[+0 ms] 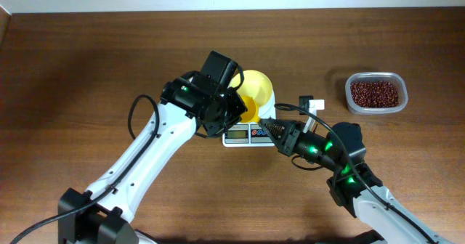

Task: Scoop item into bowl and weigh 50g on scale
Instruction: 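Grasp the scoop handle with the right gripper beside the left gripper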

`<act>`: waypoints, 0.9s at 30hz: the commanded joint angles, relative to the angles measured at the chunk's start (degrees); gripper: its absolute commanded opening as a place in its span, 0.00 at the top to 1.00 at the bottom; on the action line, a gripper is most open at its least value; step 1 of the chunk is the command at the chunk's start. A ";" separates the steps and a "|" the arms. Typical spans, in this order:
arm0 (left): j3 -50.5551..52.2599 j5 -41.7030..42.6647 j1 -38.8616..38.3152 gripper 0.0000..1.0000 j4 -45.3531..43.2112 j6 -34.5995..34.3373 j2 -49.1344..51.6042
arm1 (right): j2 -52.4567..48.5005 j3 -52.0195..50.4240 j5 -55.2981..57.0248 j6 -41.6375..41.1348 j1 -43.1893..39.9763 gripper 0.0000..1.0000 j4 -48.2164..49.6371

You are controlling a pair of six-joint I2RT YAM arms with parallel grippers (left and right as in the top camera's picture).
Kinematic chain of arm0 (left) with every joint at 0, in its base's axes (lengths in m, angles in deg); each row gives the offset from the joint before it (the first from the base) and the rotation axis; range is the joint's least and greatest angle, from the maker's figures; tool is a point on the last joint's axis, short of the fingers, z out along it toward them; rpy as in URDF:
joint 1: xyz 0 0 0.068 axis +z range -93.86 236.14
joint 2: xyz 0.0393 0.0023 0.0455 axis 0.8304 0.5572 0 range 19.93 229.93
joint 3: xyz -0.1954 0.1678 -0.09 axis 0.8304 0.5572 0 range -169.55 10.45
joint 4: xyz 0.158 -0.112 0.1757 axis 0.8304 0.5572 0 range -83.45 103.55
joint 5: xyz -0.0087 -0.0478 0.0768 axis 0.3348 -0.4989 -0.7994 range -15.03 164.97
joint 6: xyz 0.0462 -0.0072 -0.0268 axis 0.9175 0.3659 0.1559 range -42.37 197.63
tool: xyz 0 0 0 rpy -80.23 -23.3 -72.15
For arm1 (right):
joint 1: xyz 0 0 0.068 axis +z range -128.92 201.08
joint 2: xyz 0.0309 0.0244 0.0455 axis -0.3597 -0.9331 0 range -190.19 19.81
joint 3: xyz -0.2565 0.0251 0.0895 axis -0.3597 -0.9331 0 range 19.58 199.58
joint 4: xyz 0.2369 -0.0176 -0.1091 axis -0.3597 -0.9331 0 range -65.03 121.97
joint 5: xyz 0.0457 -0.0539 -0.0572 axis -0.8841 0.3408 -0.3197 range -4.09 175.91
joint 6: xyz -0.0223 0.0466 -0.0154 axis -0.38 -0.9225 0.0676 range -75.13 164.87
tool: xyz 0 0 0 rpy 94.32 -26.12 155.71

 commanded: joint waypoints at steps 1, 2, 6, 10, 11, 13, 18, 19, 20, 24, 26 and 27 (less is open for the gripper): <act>-0.92 -1.92 -0.11 1.00 0.15 2.23 -1.29 | -0.22 0.87 -1.22 0.50 0.57 0.96 0.59; -0.92 -1.92 -0.11 1.00 0.17 2.23 -1.29 | -0.20 0.87 -1.20 0.50 0.57 0.96 0.59; -0.92 -1.92 -0.11 0.93 0.22 2.21 -1.29 | -0.20 0.87 -1.20 0.50 0.59 0.96 0.59; -0.92 -1.86 -0.11 0.61 0.24 2.21 -1.29 | -0.22 0.87 -0.94 0.50 0.57 0.96 0.59; -0.92 -1.86 -0.11 0.51 0.24 2.21 -1.29 | -0.22 0.87 -0.94 0.50 0.57 0.96 0.57; -0.92 -1.90 -0.11 0.28 0.24 2.21 -1.29 | -0.22 0.87 -0.90 0.52 0.57 0.96 0.09; -0.92 -1.88 -0.11 0.01 0.24 2.19 -1.29 | -0.20 0.85 1.22 1.55 0.57 0.96 -2.21; -0.92 -1.88 -0.11 0.01 0.26 2.21 -1.29 | -0.20 0.85 1.25 1.57 0.57 0.96 -2.21; -0.92 -1.90 -0.11 0.01 0.28 2.21 -1.29 | -0.20 0.85 1.68 1.57 0.57 0.96 -2.23; -0.92 -1.90 -0.11 0.01 0.87 2.21 -1.29 | -0.20 0.85 1.88 1.57 0.57 0.96 -2.23; -0.92 -1.88 -0.11 0.01 0.85 2.21 -1.29 | -0.20 0.85 1.86 1.55 0.57 0.96 -2.23; -0.92 -1.88 -0.11 0.01 0.85 2.21 -1.29 | -0.20 0.85 1.86 1.55 0.57 0.96 -2.23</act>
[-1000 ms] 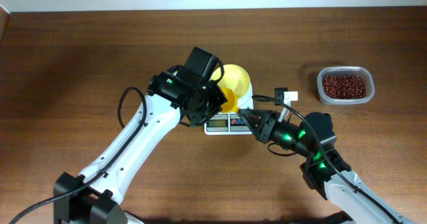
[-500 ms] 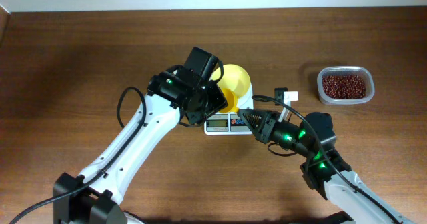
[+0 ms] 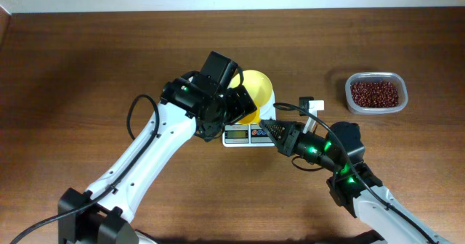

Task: Scoop item into bowl and weigh 50g on scale
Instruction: 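Grasp the scoop handle with the right gripper beside the left gripper, then release the left gripper and carry the scoop right toward the bean tub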

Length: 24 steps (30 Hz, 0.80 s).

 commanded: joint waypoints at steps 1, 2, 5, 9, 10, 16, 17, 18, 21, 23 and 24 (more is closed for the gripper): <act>-0.92 -0.44 -0.11 0.01 0.09 0.09 -1.29 | -0.20 0.85 0.68 0.96 0.57 0.96 0.17; -0.92 -0.46 -0.11 0.01 0.09 0.09 -1.29 | -0.20 0.85 0.70 0.96 0.57 0.96 0.17; -0.92 -0.44 -0.11 0.01 0.07 0.07 -1.29 | -0.20 0.85 0.92 0.96 0.57 0.96 0.17; -0.92 -0.42 -0.11 0.01 -1.27 0.09 -1.29 | -0.20 0.85 2.03 0.96 0.52 0.96 0.17; -0.94 -0.42 -0.11 0.01 -1.68 0.09 -1.29 | -0.20 0.87 2.19 0.94 0.52 0.96 0.17; -3.76 -0.42 -0.11 0.01 -4.52 6.58 -1.62 | -0.20 0.87 2.40 0.74 0.52 0.96 1.27; -5.22 -0.46 -0.11 0.01 -4.70 9.40 -1.77 | -0.20 0.87 2.45 0.76 0.52 0.96 2.51; -6.75 -0.70 -0.07 0.01 -4.76 12.61 -1.79 | -0.20 0.87 2.49 0.76 0.50 0.96 4.33; -9.68 -4.22 -0.04 0.01 -4.90 19.39 -1.84 | -0.15 0.87 5.90 0.81 -0.35 0.96 5.01; -10.32 -6.49 -0.04 0.01 -4.87 20.65 -1.86 | -0.13 0.87 6.03 0.98 -2.14 0.96 4.92; -10.34 -6.97 -0.04 0.01 -4.87 20.65 -1.90 | -0.13 0.87 5.99 0.98 -3.45 0.96 4.66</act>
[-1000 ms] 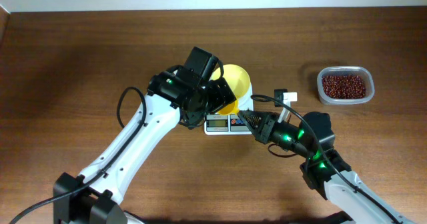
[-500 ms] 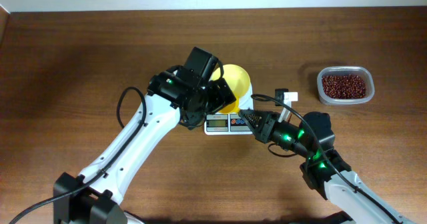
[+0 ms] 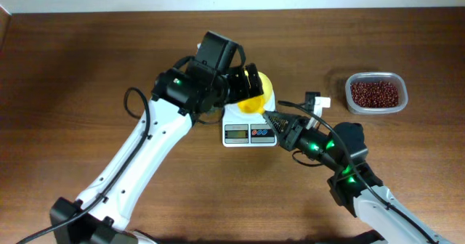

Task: Scoop item into bowl and weigh 50g on scale
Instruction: 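Release the left gripper and carry the scoop right toward the bean tub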

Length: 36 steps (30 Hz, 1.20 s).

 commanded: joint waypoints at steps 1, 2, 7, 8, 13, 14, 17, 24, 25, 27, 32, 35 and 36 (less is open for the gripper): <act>-1.57 -5.22 -0.11 0.01 0.09 4.83 -1.62 | -0.02 0.81 1.03 0.81 -4.37 0.96 -0.26; -1.57 -6.23 -0.11 0.01 0.09 4.83 -1.62 | -0.02 0.81 0.07 0.79 -6.62 0.96 -0.22; -1.57 -8.96 -0.11 0.01 0.04 4.81 -1.62 | 0.57 0.81 -7.30 0.76 -15.85 0.96 -0.22; -1.57 -8.96 -0.11 0.01 0.04 4.81 -1.62 | 1.49 0.81 -9.49 0.79 -17.81 0.96 -0.20; -1.55 -9.92 -0.11 0.01 0.04 4.81 -1.62 | 9.66 0.81 -13.90 0.83 -24.22 0.96 -0.90; -1.55 -10.67 -0.11 0.01 0.07 4.81 -1.62 | 11.54 0.81 -13.88 0.85 -24.96 0.96 -2.01; -1.55 -10.69 -0.11 0.01 0.04 4.81 -1.62 | 15.89 0.81 -12.70 4.85 -26.77 0.96 -7.58; -1.55 -14.14 -0.11 0.01 0.48 4.81 -1.60 | 23.87 0.83 -2.25 11.37 -29.00 0.96 -26.60; -1.55 -14.14 -0.11 0.01 0.72 4.85 -1.60 | 24.72 0.81 -0.72 11.37 -29.00 0.96 -29.24; -1.55 -14.08 -0.11 0.01 0.46 9.20 -1.60 | 26.23 0.83 0.85 11.47 -29.00 0.96 -32.87; -1.55 -13.97 -0.13 0.01 2.05 18.40 -1.62 | 28.70 0.83 0.85 13.16 -29.00 0.96 -37.75; -1.55 -13.90 -0.13 0.01 4.20 18.40 -1.62 | 28.70 0.83 2.80 16.09 -29.00 0.96 -41.66; -1.55 -13.90 -0.11 0.01 4.50 18.40 -1.62 | 28.70 0.83 3.28 16.06 -29.00 0.96 -41.53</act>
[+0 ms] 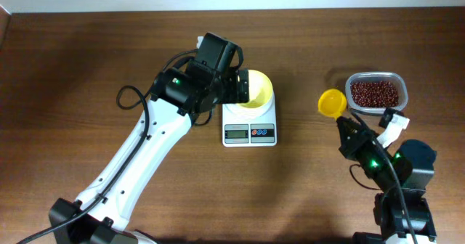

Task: Scoop item into bowl and weigh 50g on scale
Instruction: 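Release the left gripper and carry the scoop right toward the bean tub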

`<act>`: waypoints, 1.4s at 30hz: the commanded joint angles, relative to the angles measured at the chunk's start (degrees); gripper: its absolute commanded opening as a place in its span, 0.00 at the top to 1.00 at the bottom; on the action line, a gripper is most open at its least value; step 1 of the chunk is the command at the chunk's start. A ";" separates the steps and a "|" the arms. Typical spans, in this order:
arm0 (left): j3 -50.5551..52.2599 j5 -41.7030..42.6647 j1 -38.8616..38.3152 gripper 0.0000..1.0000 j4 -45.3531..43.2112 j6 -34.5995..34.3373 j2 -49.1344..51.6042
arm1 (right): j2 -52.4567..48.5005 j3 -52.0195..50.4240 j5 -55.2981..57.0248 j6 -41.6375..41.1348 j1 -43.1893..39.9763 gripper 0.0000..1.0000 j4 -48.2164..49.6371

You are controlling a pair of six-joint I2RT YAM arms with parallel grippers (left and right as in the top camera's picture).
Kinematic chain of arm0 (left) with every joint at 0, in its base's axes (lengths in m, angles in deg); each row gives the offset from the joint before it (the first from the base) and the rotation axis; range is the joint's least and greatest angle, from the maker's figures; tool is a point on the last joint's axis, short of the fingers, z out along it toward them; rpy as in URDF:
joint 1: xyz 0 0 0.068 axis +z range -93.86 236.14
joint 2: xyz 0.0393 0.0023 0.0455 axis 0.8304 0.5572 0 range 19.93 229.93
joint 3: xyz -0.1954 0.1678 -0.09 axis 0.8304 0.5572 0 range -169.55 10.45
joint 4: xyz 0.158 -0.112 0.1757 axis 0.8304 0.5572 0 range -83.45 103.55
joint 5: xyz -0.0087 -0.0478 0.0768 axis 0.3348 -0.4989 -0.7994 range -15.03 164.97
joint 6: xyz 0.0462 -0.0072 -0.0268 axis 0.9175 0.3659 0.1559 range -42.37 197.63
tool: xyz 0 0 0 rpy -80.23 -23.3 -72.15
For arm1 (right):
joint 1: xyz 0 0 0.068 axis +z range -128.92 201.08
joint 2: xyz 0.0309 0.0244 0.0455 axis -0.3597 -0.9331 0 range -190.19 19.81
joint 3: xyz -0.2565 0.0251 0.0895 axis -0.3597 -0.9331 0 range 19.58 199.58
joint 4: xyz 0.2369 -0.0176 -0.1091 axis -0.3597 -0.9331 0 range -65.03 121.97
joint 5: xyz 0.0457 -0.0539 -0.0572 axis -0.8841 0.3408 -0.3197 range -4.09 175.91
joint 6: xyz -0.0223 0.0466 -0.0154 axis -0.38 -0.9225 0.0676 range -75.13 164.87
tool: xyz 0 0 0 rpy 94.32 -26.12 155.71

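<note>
A yellow bowl stands on the white scale at mid-table. My left gripper sits at the bowl's left rim and covers it; whether its fingers grip the rim cannot be made out. My right gripper is shut on the handle of a yellow scoop, whose cup is just left of the clear container of red beans. The scoop's cup looks empty. The scale's display is too small to read.
The left arm stretches from the front left across the table to the scale. The right arm's base is at the front right, below the bean container. The table's back edge runs along the top of the view.
My right gripper has moved with the scoop from the bowl's front edge over the scale to the right, beside the bean container. My left gripper has shifted slightly, and more of the bowl shows.
At first my left gripper was over the bowl on the scale and my right gripper held the scoop at the bowl's front. Both stayed there, then the left gripper sat further back at the bowl. Now the scoop is by the beans.
</note>
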 commanded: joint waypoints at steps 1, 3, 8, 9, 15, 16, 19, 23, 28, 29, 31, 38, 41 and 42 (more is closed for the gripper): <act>-1.22 -0.63 -0.11 0.00 1.33 2.08 -1.53 | 0.55 0.31 2.36 2.27 -0.42 0.96 0.98; -1.22 -0.61 -0.13 0.50 2.43 2.01 -1.53 | 0.55 0.35 2.34 2.25 -0.42 0.96 2.03; 1.51 1.79 -2.95 1.00 3.19 2.03 -1.20 | 0.55 0.35 2.34 2.27 -0.42 0.96 1.49; 2.69 1.77 -4.46 1.00 2.82 2.25 -1.20 | 0.55 0.35 2.36 2.27 -0.42 0.96 1.53; 14.36 1.31 -15.87 1.00 -11.74 18.36 -1.09 | 0.52 0.35 2.89 2.27 -0.42 0.96 1.66; 16.28 1.31 -16.31 1.00 -14.01 20.15 -1.09 | 0.52 0.35 2.86 2.27 -0.42 0.96 1.66; 21.11 -0.09 -15.96 1.00 -18.38 21.88 -1.07 | 0.52 0.35 3.28 2.27 -0.42 0.96 1.66; 26.73 -0.81 -15.23 1.00 -24.35 21.88 -1.07 | 0.52 0.35 7.80 2.27 -0.42 0.96 1.66; 31.10 -0.83 -15.23 1.00 -30.88 24.28 0.90 | 0.42 0.35 8.59 2.25 -0.39 0.96 1.66; 31.10 -0.94 -15.21 1.00 -31.63 24.50 1.75 | 0.42 0.35 8.76 2.25 -0.42 0.96 1.66; 31.10 -1.68 -15.23 1.00 -34.49 24.92 4.79 | 0.42 0.35 8.76 2.25 -0.42 0.96 1.66; 31.10 -6.38 -15.21 1.00 -36.57 24.85 9.16 | 0.42 0.35 8.76 2.25 -0.39 0.96 1.66; 31.10 -6.34 -14.73 1.00 -37.22 24.83 9.86 | 0.42 0.35 8.76 2.25 -0.39 0.96 1.66; 31.10 -6.16 -14.27 1.00 -37.48 24.81 10.27 | 0.42 0.35 8.76 2.25 -0.39 0.96 1.66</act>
